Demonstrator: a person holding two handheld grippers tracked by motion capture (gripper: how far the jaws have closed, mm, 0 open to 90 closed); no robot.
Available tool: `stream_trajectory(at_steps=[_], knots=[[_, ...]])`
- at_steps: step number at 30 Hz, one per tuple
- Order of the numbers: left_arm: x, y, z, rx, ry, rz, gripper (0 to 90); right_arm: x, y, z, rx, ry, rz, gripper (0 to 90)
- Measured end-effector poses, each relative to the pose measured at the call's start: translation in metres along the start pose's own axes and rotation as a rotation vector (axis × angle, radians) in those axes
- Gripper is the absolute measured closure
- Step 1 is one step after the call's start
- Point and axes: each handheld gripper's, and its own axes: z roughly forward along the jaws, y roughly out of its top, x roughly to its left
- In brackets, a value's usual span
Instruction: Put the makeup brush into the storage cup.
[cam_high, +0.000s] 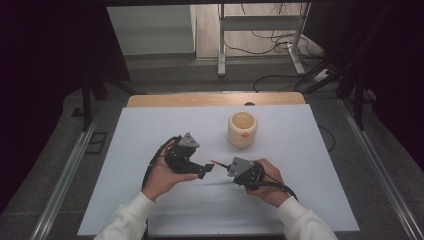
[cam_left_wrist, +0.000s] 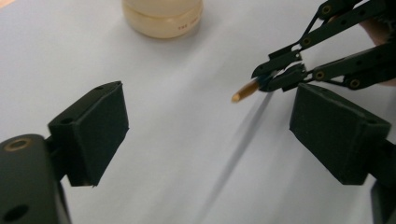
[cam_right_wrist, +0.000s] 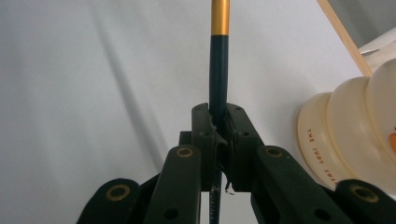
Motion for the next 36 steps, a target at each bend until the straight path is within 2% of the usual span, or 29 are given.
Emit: stream_trajectory(at_steps=[5,9,23,36], knots=[[0.001,-0.010,-0.011,-0.036,0.047,0.003,10.7,-0.001,0.000,-0.002,-0.020,0.010,0.015,83.9],[0.004,-0.018,-0.017,-0.038,0.040,-0.015,10.4,-0.003,0.000,-0.004,-0.023,0.003,0.022,83.9],[0.013,-0.034,-0.013,-0.028,0.056,-0.038,12.2,-0.005,-0.002,-0.007,-0.031,-0.005,0.039,83.9],[0.025,-0.072,-0.017,-0.012,0.102,-0.107,12.2,-0.007,-0.004,-0.012,-0.043,-0.025,0.051,83.9]])
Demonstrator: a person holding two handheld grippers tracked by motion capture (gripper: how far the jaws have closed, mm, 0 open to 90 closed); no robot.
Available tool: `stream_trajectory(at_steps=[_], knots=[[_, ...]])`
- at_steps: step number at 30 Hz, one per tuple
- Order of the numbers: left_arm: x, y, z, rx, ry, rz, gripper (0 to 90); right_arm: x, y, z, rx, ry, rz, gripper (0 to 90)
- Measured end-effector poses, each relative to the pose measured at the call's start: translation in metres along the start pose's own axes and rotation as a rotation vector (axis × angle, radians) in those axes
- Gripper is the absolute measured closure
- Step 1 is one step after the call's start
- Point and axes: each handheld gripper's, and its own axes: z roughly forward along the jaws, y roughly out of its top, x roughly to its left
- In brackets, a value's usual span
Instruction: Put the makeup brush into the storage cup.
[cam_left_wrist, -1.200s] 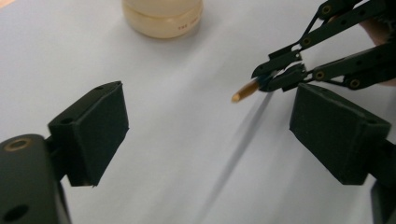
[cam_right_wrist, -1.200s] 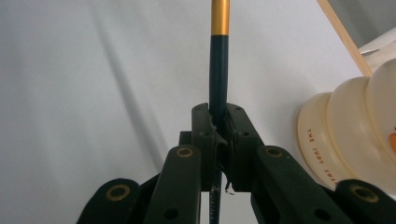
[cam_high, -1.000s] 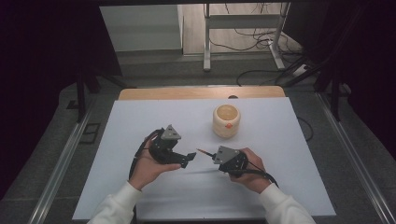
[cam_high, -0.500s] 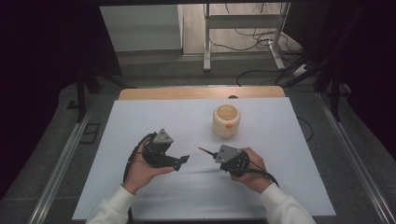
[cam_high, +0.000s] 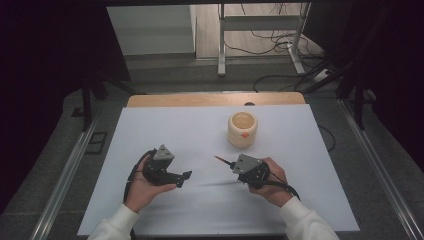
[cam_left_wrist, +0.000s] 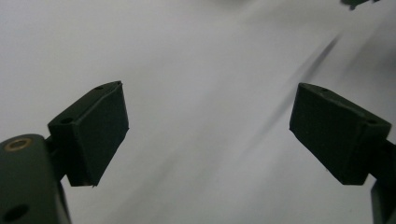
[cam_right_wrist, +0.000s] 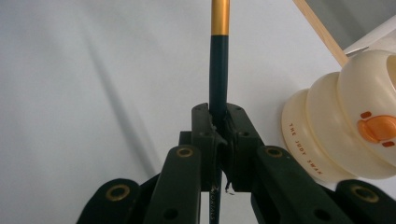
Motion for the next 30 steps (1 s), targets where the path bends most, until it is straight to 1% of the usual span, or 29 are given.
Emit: stream_trajectory(at_steps=[7,9,13,19,25,30], knots=[[0.009,-0.016,-0.004,0.002,0.028,-0.028,12.0,-0.001,0.000,-0.001,-0.001,-0.007,0.000,83.9],[0.010,-0.019,-0.005,0.003,0.032,-0.028,11.9,-0.001,0.000,-0.002,0.001,-0.009,0.003,83.9],[0.012,-0.025,-0.008,-0.006,0.059,-0.042,12.1,-0.001,-0.001,-0.002,-0.008,-0.013,0.003,83.9],[0.016,-0.040,-0.010,0.006,0.109,-0.078,12.0,-0.002,-0.001,-0.004,-0.003,-0.017,0.001,83.9],[0.020,-0.053,-0.013,0.014,0.125,-0.101,11.6,-0.003,-0.001,-0.004,-0.010,-0.022,0.005,83.9],[0.025,-0.062,-0.019,0.004,0.140,-0.121,11.7,-0.004,-0.001,-0.005,-0.015,-0.024,0.012,83.9]])
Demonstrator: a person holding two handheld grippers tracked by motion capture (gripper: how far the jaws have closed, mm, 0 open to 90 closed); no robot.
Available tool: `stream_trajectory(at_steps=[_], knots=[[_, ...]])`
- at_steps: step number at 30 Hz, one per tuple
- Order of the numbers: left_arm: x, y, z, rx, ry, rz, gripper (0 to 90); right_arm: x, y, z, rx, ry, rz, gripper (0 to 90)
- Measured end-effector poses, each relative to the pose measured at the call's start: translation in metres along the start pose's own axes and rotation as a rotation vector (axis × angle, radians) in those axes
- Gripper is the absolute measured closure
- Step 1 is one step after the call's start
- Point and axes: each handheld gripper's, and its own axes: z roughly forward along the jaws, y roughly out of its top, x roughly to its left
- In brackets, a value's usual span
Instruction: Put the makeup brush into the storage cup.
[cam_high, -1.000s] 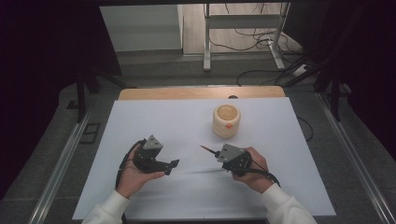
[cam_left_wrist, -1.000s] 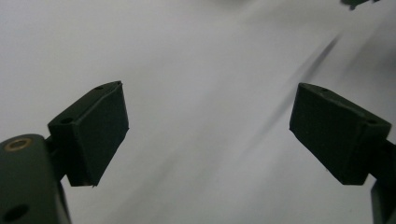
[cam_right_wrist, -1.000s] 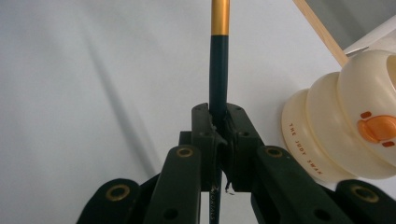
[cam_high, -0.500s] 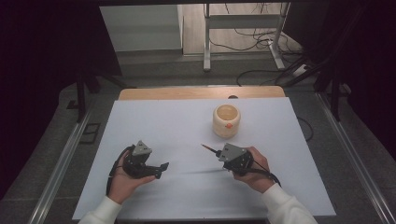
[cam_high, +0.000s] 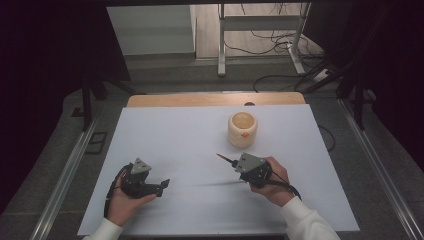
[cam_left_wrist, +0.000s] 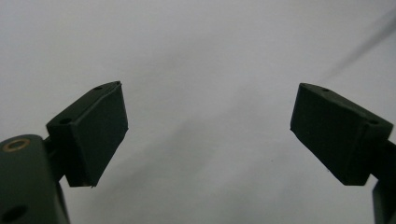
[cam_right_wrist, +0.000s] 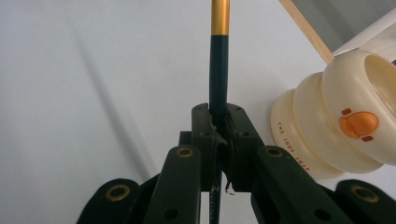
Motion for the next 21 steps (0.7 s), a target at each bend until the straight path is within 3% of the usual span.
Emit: stream_trajectory(at_steps=[5,21], knots=[[0.003,-0.003,-0.001,0.001,0.004,-0.019,11.5,-0.002,0.000,0.000,-0.004,-0.004,0.012,83.9],[0.002,-0.004,0.000,0.006,0.001,-0.014,11.8,-0.011,0.001,-0.003,-0.056,-0.005,0.078,83.9]])
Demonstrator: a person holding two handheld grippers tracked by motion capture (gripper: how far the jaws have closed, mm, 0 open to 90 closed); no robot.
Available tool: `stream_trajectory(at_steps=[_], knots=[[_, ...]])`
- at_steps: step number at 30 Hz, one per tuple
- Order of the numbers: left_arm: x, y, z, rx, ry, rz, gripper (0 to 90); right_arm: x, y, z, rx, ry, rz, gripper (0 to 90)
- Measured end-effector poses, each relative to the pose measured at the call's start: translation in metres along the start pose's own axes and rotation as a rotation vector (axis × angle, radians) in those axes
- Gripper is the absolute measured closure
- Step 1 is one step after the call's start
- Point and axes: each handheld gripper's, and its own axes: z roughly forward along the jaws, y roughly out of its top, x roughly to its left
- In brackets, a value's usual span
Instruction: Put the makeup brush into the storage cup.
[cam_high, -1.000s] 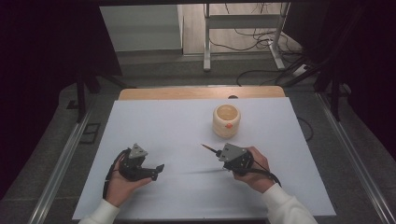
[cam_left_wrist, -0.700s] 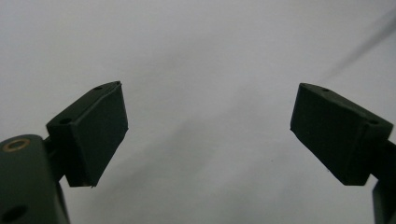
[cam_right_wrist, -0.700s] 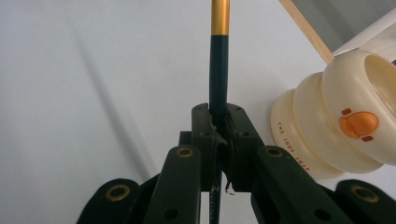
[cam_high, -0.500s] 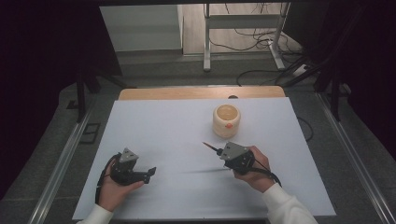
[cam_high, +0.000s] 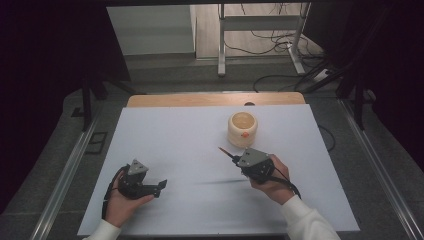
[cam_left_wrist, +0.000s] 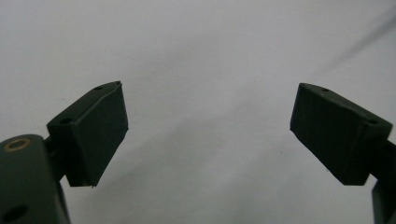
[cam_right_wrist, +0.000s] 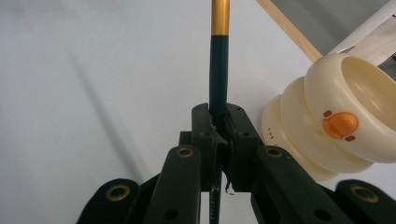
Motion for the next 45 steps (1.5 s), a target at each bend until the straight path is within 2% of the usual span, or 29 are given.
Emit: stream_trajectory(at_steps=[6,33,45], knots=[[-0.002,0.001,0.002,0.002,-0.004,0.001,11.7,-0.004,0.003,0.003,-0.019,0.028,0.035,84.0],[0.000,0.001,0.000,-0.004,-0.001,-0.008,11.7,-0.029,0.003,0.000,-0.100,0.057,0.209,84.0],[0.001,0.001,-0.001,-0.004,0.004,-0.005,11.7,-0.038,0.000,0.001,-0.114,0.068,0.272,84.0]])
